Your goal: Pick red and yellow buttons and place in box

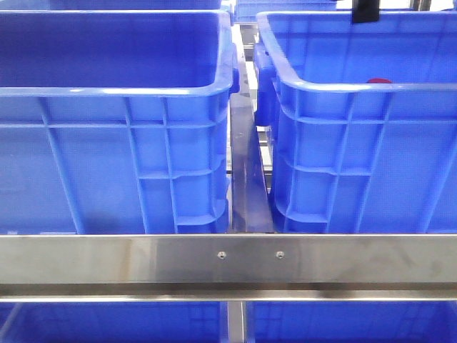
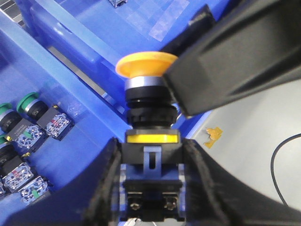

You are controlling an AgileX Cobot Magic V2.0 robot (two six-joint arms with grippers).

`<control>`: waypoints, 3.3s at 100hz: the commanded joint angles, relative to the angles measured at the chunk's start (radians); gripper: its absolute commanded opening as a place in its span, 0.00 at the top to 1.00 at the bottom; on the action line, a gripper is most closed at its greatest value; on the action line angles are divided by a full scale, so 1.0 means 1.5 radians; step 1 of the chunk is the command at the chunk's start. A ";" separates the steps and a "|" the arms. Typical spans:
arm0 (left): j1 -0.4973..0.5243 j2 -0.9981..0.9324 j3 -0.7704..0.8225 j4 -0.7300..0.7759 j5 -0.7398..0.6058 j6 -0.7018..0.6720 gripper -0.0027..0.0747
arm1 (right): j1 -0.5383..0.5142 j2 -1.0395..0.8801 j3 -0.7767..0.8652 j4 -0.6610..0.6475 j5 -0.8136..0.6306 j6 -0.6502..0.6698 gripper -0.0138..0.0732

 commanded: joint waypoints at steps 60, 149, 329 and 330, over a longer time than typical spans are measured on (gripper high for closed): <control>-0.006 -0.022 -0.022 -0.007 -0.051 -0.001 0.39 | 0.002 -0.014 -0.026 0.091 0.029 -0.003 0.63; 0.263 -0.203 0.136 0.037 -0.105 -0.090 0.26 | -0.092 -0.015 -0.026 0.075 0.000 -0.031 0.63; 0.375 -0.501 0.373 0.030 -0.186 -0.095 0.99 | -0.247 0.177 -0.220 0.040 -0.648 -0.466 0.63; 0.375 -0.501 0.373 0.030 -0.186 -0.095 0.99 | -0.247 0.180 -0.222 0.039 -0.648 -0.466 0.63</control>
